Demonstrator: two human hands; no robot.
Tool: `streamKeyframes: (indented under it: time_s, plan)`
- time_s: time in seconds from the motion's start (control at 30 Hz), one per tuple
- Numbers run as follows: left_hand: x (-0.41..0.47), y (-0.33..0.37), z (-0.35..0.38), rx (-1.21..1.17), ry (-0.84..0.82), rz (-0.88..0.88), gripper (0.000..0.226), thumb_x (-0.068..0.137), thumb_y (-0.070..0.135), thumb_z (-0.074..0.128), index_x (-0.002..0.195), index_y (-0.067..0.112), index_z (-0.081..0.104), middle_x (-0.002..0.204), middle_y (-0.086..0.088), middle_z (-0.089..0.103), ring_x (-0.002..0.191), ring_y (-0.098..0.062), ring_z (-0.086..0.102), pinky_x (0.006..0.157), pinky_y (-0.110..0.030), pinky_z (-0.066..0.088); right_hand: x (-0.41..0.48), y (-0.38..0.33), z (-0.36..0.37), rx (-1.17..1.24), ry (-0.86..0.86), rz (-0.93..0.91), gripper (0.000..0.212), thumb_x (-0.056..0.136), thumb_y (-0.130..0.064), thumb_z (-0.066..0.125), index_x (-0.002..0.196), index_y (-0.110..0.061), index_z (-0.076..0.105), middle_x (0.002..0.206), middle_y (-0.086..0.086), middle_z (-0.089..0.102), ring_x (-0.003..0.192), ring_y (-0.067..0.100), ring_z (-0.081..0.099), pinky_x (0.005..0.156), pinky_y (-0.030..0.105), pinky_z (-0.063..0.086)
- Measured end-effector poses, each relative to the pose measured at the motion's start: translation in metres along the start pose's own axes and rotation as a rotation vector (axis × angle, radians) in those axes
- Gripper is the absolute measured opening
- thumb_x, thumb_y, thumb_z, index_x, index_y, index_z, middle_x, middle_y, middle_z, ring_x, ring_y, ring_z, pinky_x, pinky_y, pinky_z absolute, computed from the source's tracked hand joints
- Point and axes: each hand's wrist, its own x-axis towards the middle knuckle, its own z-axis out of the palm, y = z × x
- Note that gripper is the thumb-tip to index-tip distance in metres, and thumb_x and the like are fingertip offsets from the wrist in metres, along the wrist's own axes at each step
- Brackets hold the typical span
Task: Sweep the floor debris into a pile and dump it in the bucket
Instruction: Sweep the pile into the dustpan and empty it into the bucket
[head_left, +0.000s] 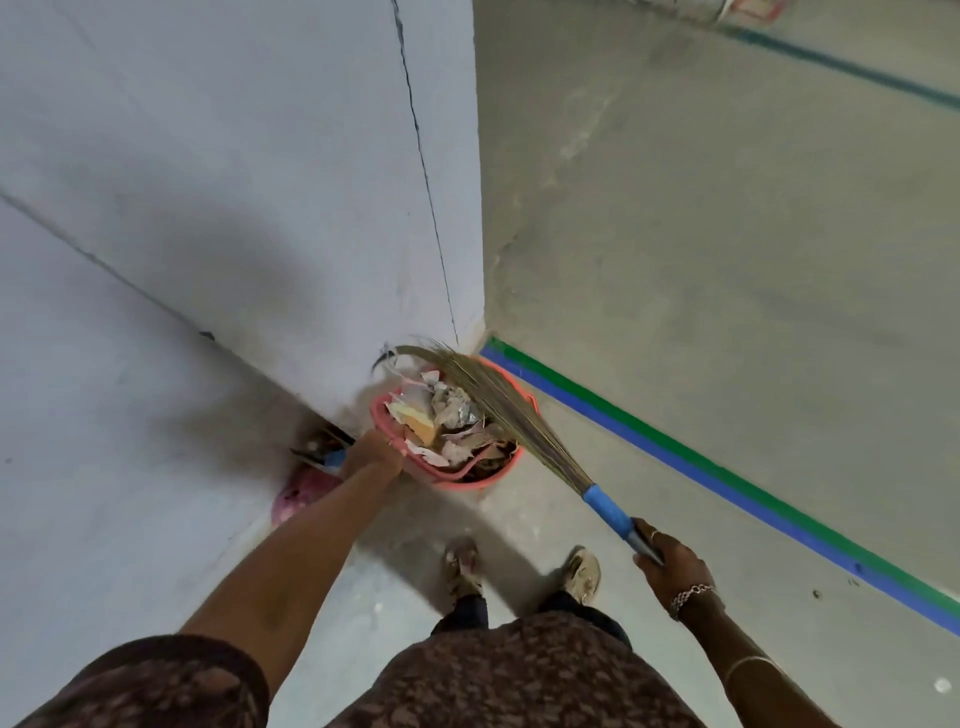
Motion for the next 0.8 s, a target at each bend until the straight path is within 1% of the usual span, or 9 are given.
streamKeyframes:
  time_s: [0.07,0.2,0.33,0.47,0.5,0.57,0.67,0.73,0.8]
  plan:
    - [0.010,0.006,0.001,0.047,0.010,0.003,0.030,0.095,0.036,0.062,0.112,0.012,0.068,0.113,-0.005,0.070,0.107,-0.027,0.067,0.078,-0.035,0.054,0.004,-0.009,0.003,0.025,-0.017,0.032,0.061,0.089,-0.030,0.066,0.145,-0.038,0.045,0.122,0.001,0.067,0.108,0.027,0.063,0.088,0.035,0.050]
    - [0.025,0.011,0.008,0.147,-0.013,0.003,0.032,0.095,0.036,0.062,0.120,0.017,0.067,0.123,-0.004,0.068,0.116,-0.028,0.063,0.089,-0.038,0.053,0.013,-0.020,0.006,0.008,-0.025,0.095,0.061,0.089,-0.033,0.064,0.146,-0.042,0.042,0.127,0.001,0.065,0.111,0.028,0.062,0.089,0.034,0.049]
    - [0.051,0.005,0.030,0.197,-0.020,-0.019,0.036,0.089,0.042,0.068,0.117,0.019,0.069,0.116,-0.001,0.070,0.111,-0.025,0.066,0.086,-0.034,0.055,0.016,-0.022,0.004,-0.021,-0.018,0.122,0.060,0.091,-0.033,0.062,0.146,-0.041,0.041,0.127,0.002,0.064,0.110,0.029,0.062,0.087,0.035,0.049]
    - [0.052,0.005,0.022,0.218,0.018,0.002,0.032,0.097,0.038,0.060,0.114,0.013,0.068,0.115,-0.005,0.069,0.108,-0.026,0.066,0.082,-0.033,0.053,0.011,-0.025,-0.002,-0.070,-0.004,0.110,0.060,0.091,-0.032,0.061,0.147,-0.039,0.040,0.123,0.002,0.065,0.109,0.027,0.063,0.085,0.035,0.050]
    - [0.047,0.010,0.016,0.197,0.009,-0.011,0.031,0.097,0.036,0.060,0.114,0.011,0.068,0.113,-0.006,0.069,0.106,-0.025,0.067,0.080,-0.033,0.052,0.009,-0.026,-0.004,-0.070,0.001,0.107,0.060,0.091,-0.031,0.061,0.147,-0.038,0.041,0.121,0.002,0.065,0.107,0.028,0.063,0.083,0.035,0.050]
    - [0.035,0.020,0.004,0.174,-0.005,-0.050,0.033,0.097,0.031,0.062,0.119,0.007,0.065,0.114,-0.008,0.069,0.108,-0.027,0.066,0.084,-0.034,0.053,0.001,-0.028,-0.005,-0.067,0.006,0.111,0.057,0.092,-0.028,0.061,0.146,-0.036,0.043,0.115,0.004,0.066,0.103,0.030,0.064,0.077,0.035,0.048]
    - [0.013,0.032,-0.016,0.054,-0.051,0.059,0.041,0.096,0.027,0.062,0.125,-0.003,0.057,0.120,-0.017,0.063,0.116,-0.035,0.060,0.092,-0.040,0.047,-0.014,-0.036,-0.004,-0.033,0.051,0.106,0.051,0.091,-0.024,0.062,0.141,-0.030,0.051,0.103,0.005,0.067,0.095,0.031,0.064,0.071,0.034,0.046]
    - [0.003,0.036,-0.024,0.048,-0.025,0.076,0.048,0.093,0.033,0.068,0.125,-0.001,0.056,0.121,-0.016,0.063,0.116,-0.036,0.060,0.092,-0.040,0.047,-0.024,-0.041,0.000,-0.007,0.055,0.104,0.042,0.090,-0.023,0.064,0.132,-0.022,0.059,0.093,0.004,0.064,0.089,0.031,0.064,0.067,0.032,0.043]
    - [0.008,0.034,-0.022,0.058,-0.009,0.005,0.054,0.091,0.042,0.069,0.129,0.005,0.057,0.124,-0.012,0.064,0.116,-0.031,0.062,0.088,-0.037,0.049,-0.032,-0.044,0.006,0.011,0.050,0.071,0.039,0.089,-0.021,0.065,0.128,-0.019,0.062,0.083,-0.002,0.057,0.083,0.029,0.063,0.064,0.030,0.039]
